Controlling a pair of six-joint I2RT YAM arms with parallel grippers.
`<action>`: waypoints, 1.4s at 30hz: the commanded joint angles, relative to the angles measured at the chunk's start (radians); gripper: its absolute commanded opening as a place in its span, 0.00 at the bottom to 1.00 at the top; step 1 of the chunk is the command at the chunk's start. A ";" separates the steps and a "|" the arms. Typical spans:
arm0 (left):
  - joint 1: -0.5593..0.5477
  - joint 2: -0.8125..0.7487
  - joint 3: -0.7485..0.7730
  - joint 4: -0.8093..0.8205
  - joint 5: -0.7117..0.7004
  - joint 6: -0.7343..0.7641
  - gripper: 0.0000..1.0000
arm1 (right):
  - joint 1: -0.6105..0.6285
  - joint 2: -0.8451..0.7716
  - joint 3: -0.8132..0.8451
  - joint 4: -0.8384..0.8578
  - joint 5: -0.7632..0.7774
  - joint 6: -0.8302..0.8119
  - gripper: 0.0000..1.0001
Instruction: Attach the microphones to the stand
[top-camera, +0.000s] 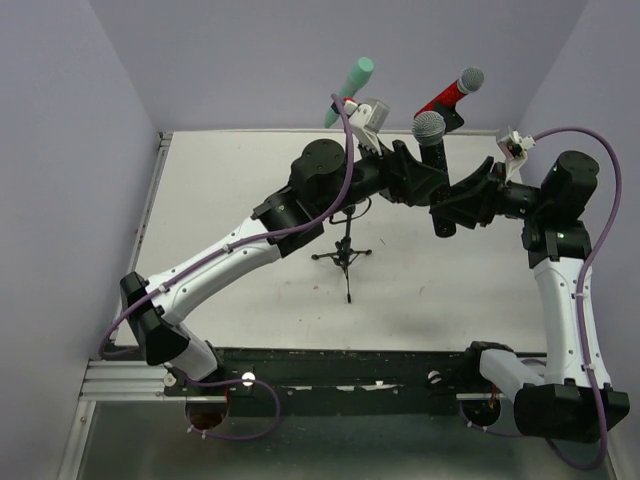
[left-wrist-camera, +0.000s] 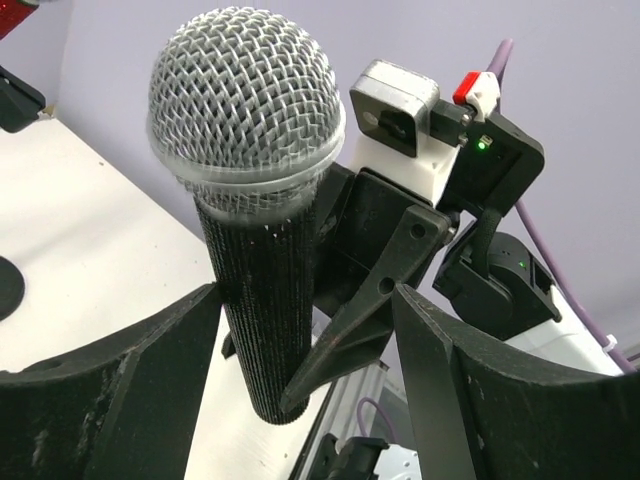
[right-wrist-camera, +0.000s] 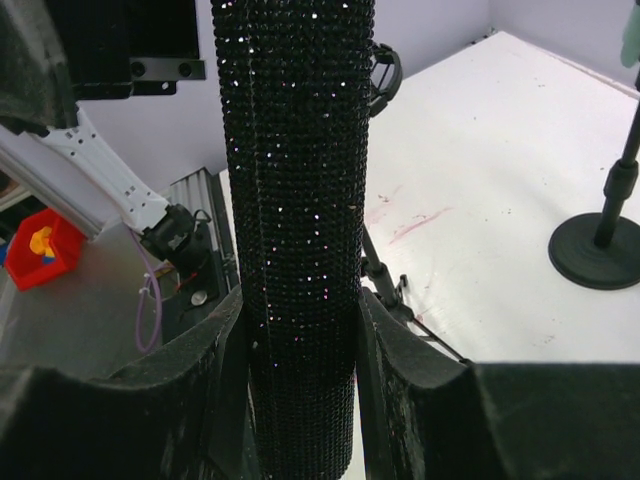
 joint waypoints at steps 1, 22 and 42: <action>-0.003 0.055 0.072 -0.018 -0.010 0.032 0.77 | 0.035 -0.033 0.000 -0.031 -0.164 -0.057 0.07; 0.003 -0.025 -0.050 0.053 0.071 0.028 0.67 | 0.044 -0.010 -0.026 0.054 -0.073 0.023 0.09; 0.043 0.021 -0.013 0.076 0.128 0.008 0.06 | 0.054 -0.016 -0.058 0.071 -0.104 0.030 0.17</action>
